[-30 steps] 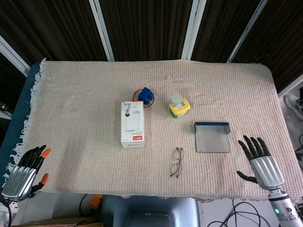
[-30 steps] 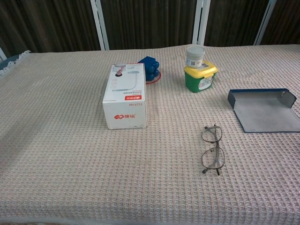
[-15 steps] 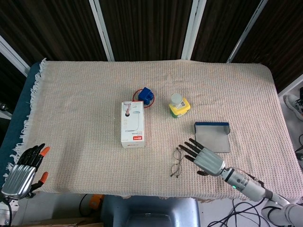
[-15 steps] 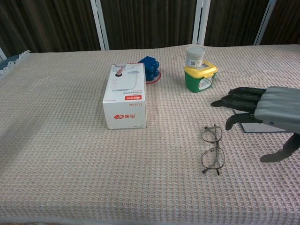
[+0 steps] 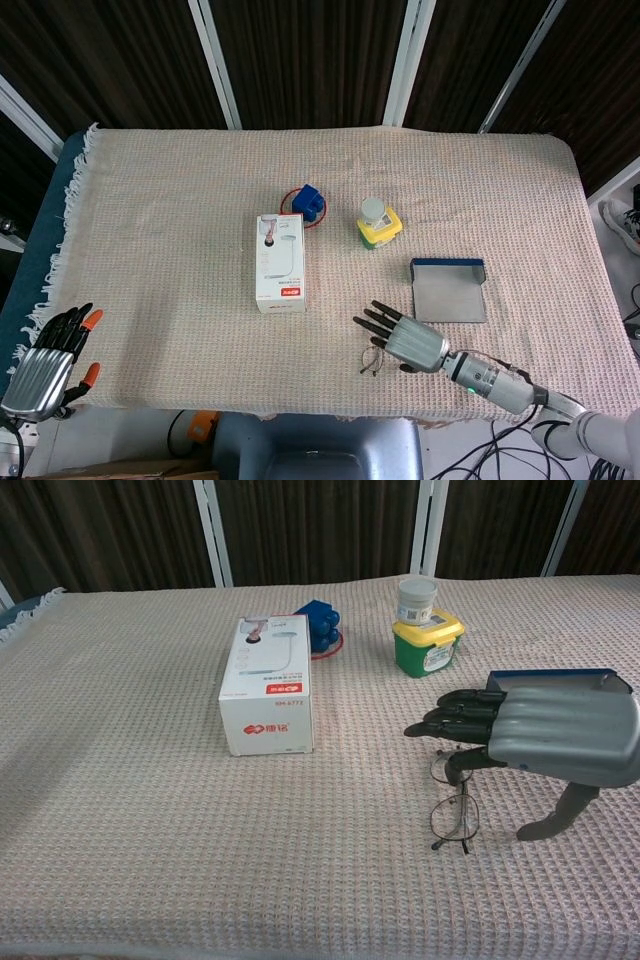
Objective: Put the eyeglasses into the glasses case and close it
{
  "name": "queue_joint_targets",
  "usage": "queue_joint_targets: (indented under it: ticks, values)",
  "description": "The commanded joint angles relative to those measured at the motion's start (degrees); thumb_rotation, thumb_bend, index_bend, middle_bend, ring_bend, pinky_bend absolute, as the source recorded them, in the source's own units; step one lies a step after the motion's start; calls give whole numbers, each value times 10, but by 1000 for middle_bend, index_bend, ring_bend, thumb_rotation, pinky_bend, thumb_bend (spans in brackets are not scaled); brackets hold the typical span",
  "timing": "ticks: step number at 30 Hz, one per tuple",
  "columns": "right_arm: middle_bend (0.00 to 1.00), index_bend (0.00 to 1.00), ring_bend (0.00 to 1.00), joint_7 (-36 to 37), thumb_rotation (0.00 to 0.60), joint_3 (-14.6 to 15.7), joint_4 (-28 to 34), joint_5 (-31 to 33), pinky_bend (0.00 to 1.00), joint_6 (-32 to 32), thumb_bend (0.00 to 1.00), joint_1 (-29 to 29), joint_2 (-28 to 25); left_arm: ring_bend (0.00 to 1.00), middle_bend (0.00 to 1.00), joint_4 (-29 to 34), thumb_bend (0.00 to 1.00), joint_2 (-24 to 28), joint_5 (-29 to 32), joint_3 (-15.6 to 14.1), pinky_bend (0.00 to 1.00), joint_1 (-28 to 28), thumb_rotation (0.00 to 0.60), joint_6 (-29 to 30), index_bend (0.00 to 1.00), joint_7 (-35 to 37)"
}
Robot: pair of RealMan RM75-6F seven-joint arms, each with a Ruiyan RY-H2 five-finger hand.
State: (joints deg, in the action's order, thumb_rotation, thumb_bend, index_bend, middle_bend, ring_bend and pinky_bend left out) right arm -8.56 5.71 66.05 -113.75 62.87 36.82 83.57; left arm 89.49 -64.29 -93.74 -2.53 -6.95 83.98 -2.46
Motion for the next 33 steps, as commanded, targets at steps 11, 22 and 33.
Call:
queue_joint_targets:
  ticks: [11,22,33]
  values:
    - [0,555,0,-39,600,4,24,18,0,-34,403,26,-1,0,0,0,387,0,3,1,117,1,600,1,0,-1]
    - [0,650,0,-57,600,1,27,37,14,-47,494,34,-1,0,0,0,388,1,5,2,117,1,600,1,0,1]
    - [8,698,0,-80,600,2,19,56,55,-69,597,45,14,0,0,-1,390,2,7,4,117,1,600,1,0,3]
